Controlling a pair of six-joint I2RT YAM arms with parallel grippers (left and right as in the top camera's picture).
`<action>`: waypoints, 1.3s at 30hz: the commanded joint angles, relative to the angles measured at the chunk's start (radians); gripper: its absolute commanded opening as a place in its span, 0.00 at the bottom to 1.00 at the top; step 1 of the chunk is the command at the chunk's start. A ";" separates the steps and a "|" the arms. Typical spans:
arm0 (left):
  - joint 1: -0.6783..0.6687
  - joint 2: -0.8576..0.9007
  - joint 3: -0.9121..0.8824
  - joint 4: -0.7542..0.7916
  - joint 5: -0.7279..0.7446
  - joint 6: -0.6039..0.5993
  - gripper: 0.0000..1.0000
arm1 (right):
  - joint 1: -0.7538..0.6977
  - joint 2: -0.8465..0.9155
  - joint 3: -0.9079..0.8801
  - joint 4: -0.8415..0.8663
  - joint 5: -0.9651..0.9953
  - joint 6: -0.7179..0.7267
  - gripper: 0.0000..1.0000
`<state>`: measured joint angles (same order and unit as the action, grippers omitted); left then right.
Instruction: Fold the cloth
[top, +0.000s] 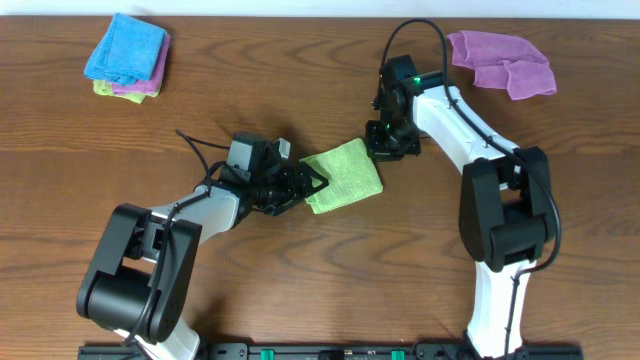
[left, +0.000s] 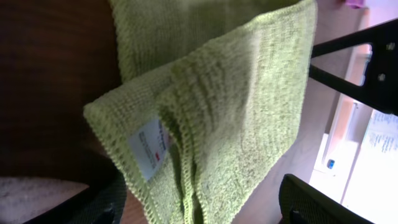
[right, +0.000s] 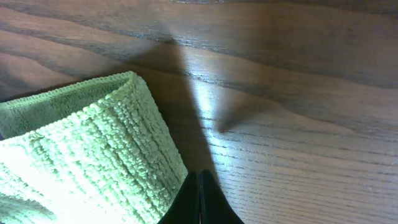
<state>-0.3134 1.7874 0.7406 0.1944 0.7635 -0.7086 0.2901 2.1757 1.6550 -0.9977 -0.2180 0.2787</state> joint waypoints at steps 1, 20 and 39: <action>0.029 0.024 -0.058 0.005 -0.011 0.035 0.80 | 0.005 -0.024 0.021 -0.004 -0.011 0.003 0.01; -0.003 0.056 -0.198 0.291 -0.035 -0.042 0.82 | 0.039 -0.024 0.021 0.012 -0.037 -0.002 0.02; 0.024 0.189 -0.140 0.436 0.032 -0.130 0.06 | 0.021 -0.025 0.028 0.001 -0.063 -0.019 0.01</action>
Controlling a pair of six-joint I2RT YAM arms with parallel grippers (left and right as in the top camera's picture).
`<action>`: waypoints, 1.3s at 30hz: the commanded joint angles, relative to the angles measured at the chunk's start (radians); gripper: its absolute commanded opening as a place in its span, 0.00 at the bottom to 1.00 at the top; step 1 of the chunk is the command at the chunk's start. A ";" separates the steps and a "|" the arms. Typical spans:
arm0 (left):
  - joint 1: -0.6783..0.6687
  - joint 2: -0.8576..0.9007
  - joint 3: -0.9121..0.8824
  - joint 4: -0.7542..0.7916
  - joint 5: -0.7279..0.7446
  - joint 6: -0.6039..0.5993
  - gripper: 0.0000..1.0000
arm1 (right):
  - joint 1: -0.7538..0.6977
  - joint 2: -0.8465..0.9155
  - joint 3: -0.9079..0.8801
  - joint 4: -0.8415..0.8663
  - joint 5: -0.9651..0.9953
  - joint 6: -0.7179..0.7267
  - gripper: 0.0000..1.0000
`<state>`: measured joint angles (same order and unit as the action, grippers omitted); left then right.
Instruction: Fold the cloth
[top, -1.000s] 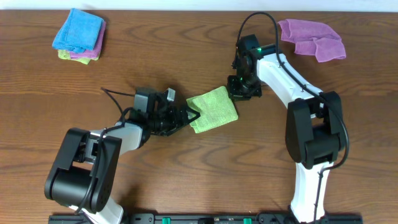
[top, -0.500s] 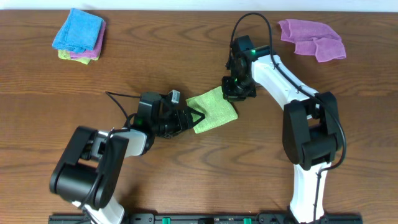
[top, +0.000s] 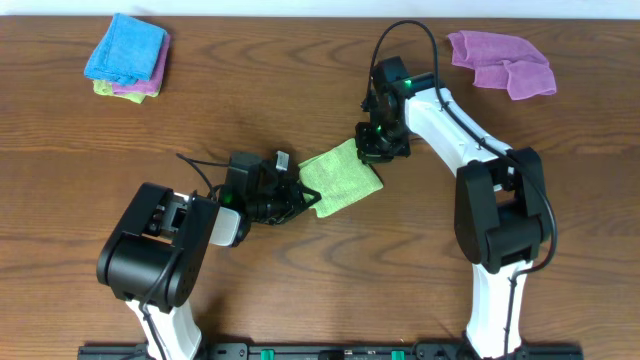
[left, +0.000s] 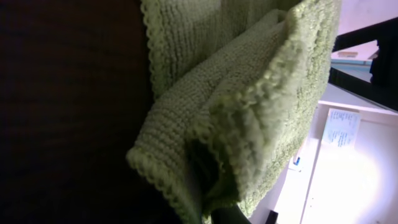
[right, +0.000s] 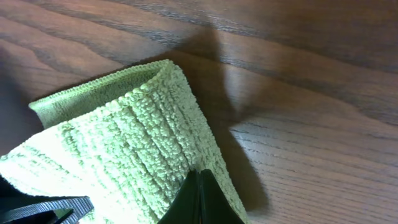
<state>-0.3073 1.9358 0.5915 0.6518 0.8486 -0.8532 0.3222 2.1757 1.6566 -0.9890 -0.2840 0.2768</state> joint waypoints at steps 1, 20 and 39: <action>0.031 0.040 0.026 -0.017 -0.033 0.016 0.06 | -0.023 -0.025 0.040 -0.029 0.030 -0.018 0.01; 0.476 -0.174 0.588 -0.153 0.004 -0.001 0.06 | -0.137 -0.026 0.228 -0.192 0.123 -0.069 0.01; 0.663 -0.174 0.686 -0.271 -0.223 0.244 0.06 | -0.131 -0.026 0.227 -0.165 0.122 -0.076 0.01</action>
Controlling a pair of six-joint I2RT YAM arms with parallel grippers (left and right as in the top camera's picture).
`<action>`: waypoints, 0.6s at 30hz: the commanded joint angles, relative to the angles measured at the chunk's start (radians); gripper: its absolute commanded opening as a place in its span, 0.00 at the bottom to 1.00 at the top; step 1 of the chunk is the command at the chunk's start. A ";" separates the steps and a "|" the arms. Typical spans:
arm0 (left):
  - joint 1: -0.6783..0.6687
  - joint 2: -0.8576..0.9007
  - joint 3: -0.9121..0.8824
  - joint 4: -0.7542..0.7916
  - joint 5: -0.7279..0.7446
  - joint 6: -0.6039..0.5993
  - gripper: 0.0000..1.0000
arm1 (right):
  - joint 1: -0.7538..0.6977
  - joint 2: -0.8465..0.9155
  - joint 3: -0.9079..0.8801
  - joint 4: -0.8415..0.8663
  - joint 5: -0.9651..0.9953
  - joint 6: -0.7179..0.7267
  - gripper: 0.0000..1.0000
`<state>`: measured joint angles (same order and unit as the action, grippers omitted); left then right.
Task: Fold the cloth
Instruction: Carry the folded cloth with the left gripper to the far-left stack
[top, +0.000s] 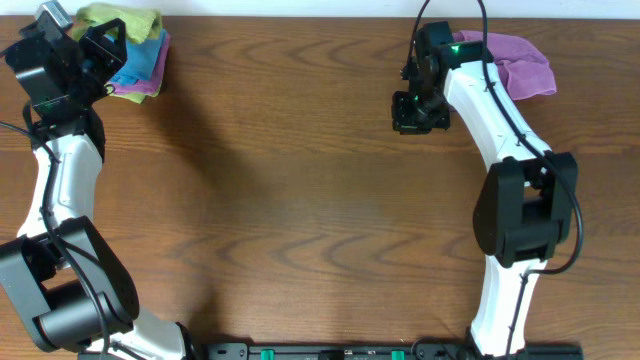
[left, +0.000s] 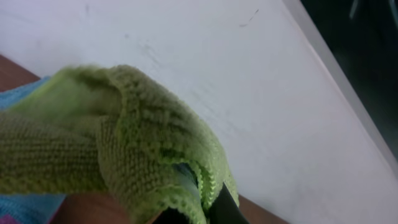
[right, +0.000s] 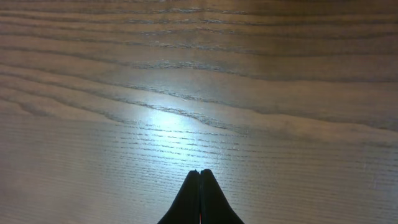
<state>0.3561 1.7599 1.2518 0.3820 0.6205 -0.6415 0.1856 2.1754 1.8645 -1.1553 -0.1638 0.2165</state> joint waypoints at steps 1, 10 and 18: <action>0.000 0.002 0.026 -0.005 0.008 0.032 0.06 | 0.006 -0.025 0.019 0.000 0.002 -0.016 0.01; -0.010 0.011 0.027 -0.027 -0.140 0.107 0.05 | 0.006 -0.025 0.019 -0.005 0.002 -0.016 0.02; -0.010 0.191 0.180 0.006 -0.074 0.167 0.06 | 0.018 -0.025 0.019 0.000 0.003 -0.016 0.02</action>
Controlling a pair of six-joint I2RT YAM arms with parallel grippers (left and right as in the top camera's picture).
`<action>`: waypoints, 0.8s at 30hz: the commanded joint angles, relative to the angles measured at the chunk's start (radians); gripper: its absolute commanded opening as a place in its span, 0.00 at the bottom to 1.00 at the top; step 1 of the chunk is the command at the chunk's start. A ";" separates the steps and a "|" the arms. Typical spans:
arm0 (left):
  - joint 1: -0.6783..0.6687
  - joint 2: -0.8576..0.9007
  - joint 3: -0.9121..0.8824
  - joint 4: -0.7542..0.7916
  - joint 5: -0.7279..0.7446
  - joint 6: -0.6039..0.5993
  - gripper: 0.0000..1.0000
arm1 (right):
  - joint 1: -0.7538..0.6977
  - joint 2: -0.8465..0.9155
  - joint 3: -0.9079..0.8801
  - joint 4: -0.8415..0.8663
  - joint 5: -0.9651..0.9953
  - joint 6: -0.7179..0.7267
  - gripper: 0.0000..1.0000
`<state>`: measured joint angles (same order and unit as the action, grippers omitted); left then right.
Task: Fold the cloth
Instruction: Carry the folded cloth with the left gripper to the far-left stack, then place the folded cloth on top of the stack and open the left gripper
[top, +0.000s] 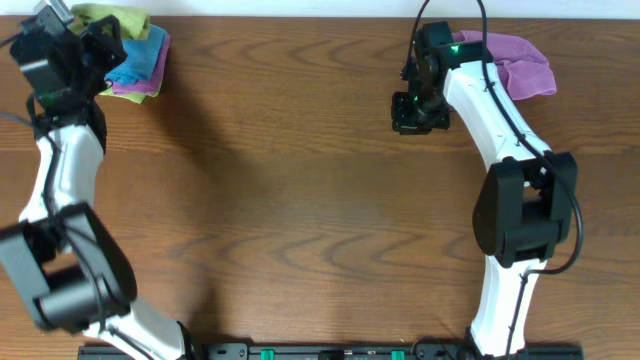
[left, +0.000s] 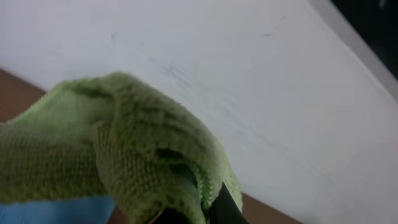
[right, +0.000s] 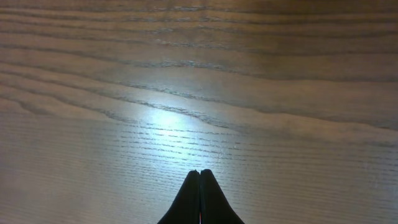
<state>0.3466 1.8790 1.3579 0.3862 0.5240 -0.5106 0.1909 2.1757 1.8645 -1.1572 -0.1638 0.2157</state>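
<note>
The folded green cloth (top: 112, 18) hangs bunched over the stack of folded cloths (top: 138, 62) at the table's far left corner. My left gripper (top: 95, 40) is shut on it; in the left wrist view the green cloth (left: 124, 143) wraps the left gripper (left: 205, 205), with blue fabric just below. My right gripper (top: 413, 115) sits over bare wood at the back right, and in the right wrist view the right gripper (right: 199, 177) is shut with nothing in it.
A crumpled purple cloth (top: 512, 62) lies at the far right corner behind the right arm. The stack at far left shows blue and purple layers. A white wall (left: 261, 74) lies past the table's back edge.
The left gripper with the green cloth has shifted slightly right and lower over the stack; the blue layer now shows under the cloth. The right arm has not moved.
The green cloth lay folded at the table's middle, my left gripper at its left edge and the shut right gripper at its right corner. Then the left gripper was shut on it there. Later it held the cloth at the far left stack, the right gripper withdrawn.
</note>
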 joint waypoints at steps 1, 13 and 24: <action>0.000 0.095 0.101 0.003 0.023 0.036 0.06 | 0.014 -0.026 0.019 0.001 0.003 -0.014 0.01; 0.014 0.391 0.439 -0.077 0.135 -0.008 0.06 | 0.027 -0.026 0.019 -0.005 0.003 -0.014 0.02; 0.067 0.410 0.439 -0.293 0.074 -0.019 0.38 | 0.034 -0.026 0.019 -0.007 0.003 -0.010 0.02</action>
<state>0.3946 2.2803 1.7790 0.0944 0.6048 -0.5198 0.2050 2.1754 1.8645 -1.1622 -0.1635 0.2157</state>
